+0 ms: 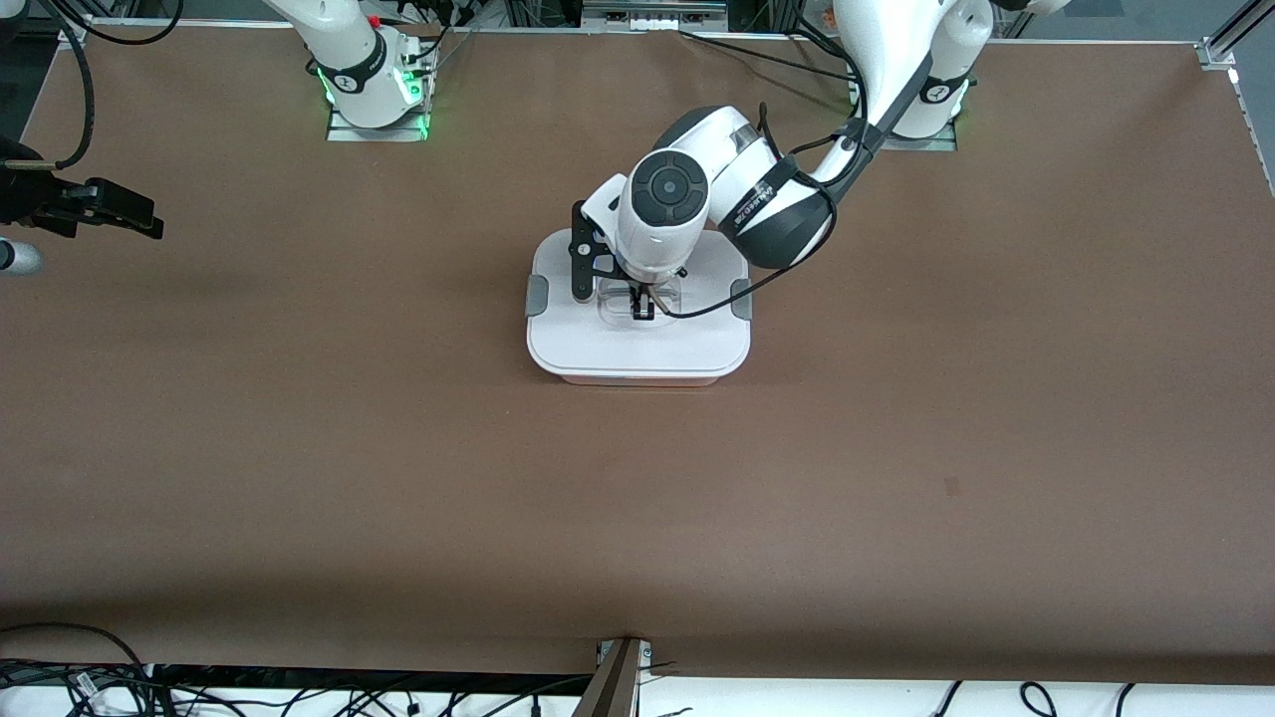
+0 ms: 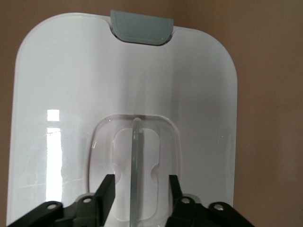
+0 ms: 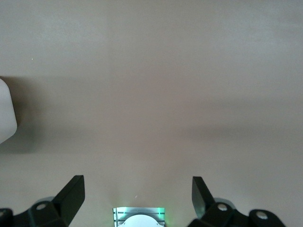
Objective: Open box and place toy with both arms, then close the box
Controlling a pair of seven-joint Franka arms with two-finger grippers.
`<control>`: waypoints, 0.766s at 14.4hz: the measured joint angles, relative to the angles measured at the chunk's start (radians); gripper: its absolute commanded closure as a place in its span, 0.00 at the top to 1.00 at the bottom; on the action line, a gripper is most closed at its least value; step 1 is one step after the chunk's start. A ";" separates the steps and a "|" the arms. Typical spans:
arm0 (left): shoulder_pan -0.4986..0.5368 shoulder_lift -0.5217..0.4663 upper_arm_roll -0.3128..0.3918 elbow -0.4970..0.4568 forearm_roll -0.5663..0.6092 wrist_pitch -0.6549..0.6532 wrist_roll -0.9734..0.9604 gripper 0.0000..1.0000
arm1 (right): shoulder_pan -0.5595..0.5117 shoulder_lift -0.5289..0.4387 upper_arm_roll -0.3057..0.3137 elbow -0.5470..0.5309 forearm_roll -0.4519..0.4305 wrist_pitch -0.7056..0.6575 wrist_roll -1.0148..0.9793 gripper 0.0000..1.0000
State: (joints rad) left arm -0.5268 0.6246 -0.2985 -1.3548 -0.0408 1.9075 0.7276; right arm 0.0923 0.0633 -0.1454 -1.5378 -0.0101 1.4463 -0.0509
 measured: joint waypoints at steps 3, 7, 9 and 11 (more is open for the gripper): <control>0.002 -0.059 0.016 0.011 0.000 -0.111 -0.096 1.00 | 0.000 0.000 0.000 0.000 0.000 0.000 0.000 1.00; 0.031 -0.139 0.090 0.073 0.028 -0.250 -0.115 1.00 | 0.000 0.004 0.000 0.003 0.000 0.002 0.000 1.00; 0.060 -0.156 0.104 0.116 0.092 -0.313 -0.114 1.00 | 0.000 0.009 0.000 0.012 0.000 0.005 -0.001 1.00; 0.078 -0.172 0.106 0.161 0.132 -0.359 -0.118 1.00 | 0.000 0.014 0.000 0.019 0.000 0.005 -0.001 1.00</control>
State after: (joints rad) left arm -0.4485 0.4524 -0.1925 -1.1937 0.0913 1.5482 0.6098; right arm 0.0918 0.0774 -0.1455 -1.5187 -0.0100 1.4514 -0.0520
